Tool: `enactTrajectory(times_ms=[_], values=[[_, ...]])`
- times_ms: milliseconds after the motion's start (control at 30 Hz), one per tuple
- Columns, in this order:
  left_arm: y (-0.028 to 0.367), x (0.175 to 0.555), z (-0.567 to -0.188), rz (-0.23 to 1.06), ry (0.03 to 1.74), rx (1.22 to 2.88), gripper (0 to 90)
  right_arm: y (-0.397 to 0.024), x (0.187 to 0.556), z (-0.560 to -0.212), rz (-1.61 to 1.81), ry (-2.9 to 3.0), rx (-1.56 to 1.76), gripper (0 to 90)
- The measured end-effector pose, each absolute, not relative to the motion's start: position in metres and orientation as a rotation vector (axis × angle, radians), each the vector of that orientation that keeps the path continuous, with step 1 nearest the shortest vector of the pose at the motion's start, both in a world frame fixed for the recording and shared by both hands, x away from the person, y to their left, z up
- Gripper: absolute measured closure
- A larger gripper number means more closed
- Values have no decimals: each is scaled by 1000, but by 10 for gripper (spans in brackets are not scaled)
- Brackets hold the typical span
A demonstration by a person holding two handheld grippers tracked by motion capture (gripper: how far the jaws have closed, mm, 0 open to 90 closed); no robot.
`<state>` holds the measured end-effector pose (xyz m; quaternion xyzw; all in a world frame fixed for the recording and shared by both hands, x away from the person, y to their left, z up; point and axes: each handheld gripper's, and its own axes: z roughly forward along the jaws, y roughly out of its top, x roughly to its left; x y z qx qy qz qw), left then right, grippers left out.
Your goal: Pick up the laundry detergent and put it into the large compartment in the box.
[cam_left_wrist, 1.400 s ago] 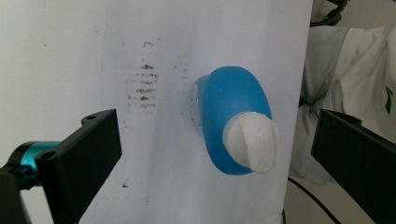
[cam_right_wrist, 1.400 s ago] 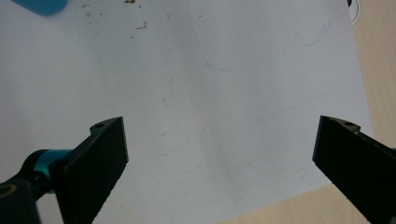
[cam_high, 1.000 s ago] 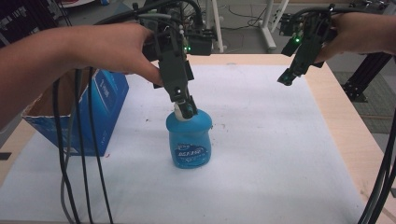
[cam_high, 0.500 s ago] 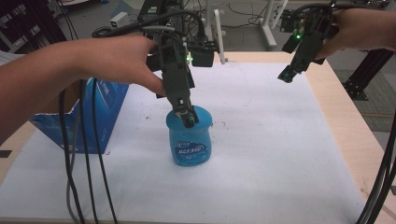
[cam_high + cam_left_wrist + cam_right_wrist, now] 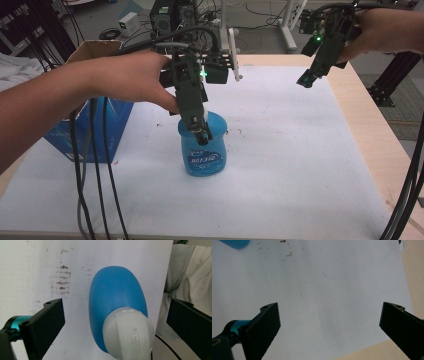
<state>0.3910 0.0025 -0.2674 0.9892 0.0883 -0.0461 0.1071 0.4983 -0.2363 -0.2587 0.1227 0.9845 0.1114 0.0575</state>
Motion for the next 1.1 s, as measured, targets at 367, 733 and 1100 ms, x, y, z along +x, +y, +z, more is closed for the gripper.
enactTrajectory(times_ms=[367,733,1100], values=[[3,389,-278,-136,268,2925,17,-237,498,-259,341,2983,380,24],[0,387,-285,-120,252,2963,17,-236,499,-259,344,2983,375,24],[-1,388,-288,-115,240,2980,131,-238,497,-260,353,2979,387,24]])
